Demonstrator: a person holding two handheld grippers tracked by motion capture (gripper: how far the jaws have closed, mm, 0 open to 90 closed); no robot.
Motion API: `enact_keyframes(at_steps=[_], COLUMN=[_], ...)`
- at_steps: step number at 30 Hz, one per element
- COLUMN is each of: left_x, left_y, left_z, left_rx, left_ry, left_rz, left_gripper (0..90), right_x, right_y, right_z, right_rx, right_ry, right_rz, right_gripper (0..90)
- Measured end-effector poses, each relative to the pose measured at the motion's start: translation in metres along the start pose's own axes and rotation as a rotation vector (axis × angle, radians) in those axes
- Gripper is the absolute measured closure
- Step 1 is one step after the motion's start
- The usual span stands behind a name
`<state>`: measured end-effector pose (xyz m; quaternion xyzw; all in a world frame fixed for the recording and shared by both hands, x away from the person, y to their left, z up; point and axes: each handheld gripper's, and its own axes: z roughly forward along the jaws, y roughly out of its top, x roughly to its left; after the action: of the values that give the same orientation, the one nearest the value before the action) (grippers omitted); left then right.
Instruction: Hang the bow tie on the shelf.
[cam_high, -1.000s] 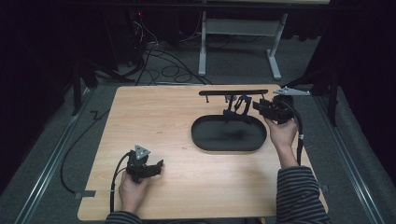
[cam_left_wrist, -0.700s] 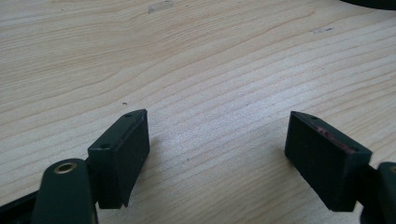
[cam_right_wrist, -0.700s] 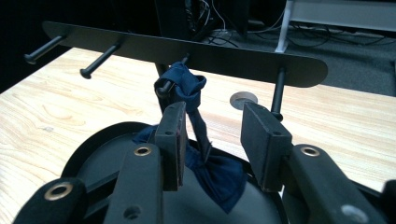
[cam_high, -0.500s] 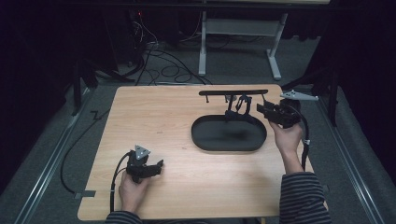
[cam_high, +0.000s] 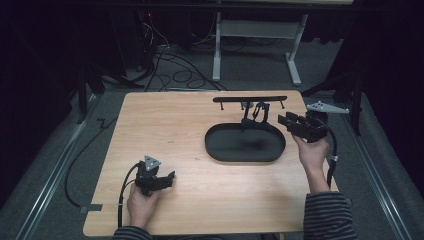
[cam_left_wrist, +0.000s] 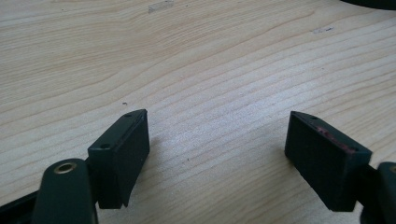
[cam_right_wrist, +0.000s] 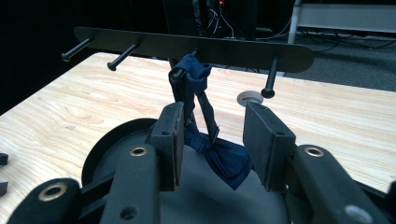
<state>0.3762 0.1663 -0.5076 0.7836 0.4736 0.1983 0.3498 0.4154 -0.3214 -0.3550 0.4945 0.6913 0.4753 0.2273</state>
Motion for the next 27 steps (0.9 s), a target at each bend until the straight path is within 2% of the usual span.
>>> enact_keyframes(at_steps=[9, 18, 27], left_x=[0.0, 0.0, 0.0], left_y=[0.0, 0.0, 0.0], left_z=[0.0, 0.0, 0.0], left_rx=[0.0, 0.0, 0.0], left_ry=[0.0, 0.0, 0.0], left_rz=[0.0, 0.0, 0.0], left_gripper=[22.4, 22.4, 22.4], right_x=[0.003, 0.006, 0.011], right_y=[-0.005, -0.01, -0.016], right_z=[-0.007, -0.017, -0.023], right_rx=[-0.008, -0.012, -0.011], right_ry=[0.004, -0.012, 0.002], right_rz=[-0.002, -0.022, -0.025], right_gripper=[59.6, 59.3, 59.3])
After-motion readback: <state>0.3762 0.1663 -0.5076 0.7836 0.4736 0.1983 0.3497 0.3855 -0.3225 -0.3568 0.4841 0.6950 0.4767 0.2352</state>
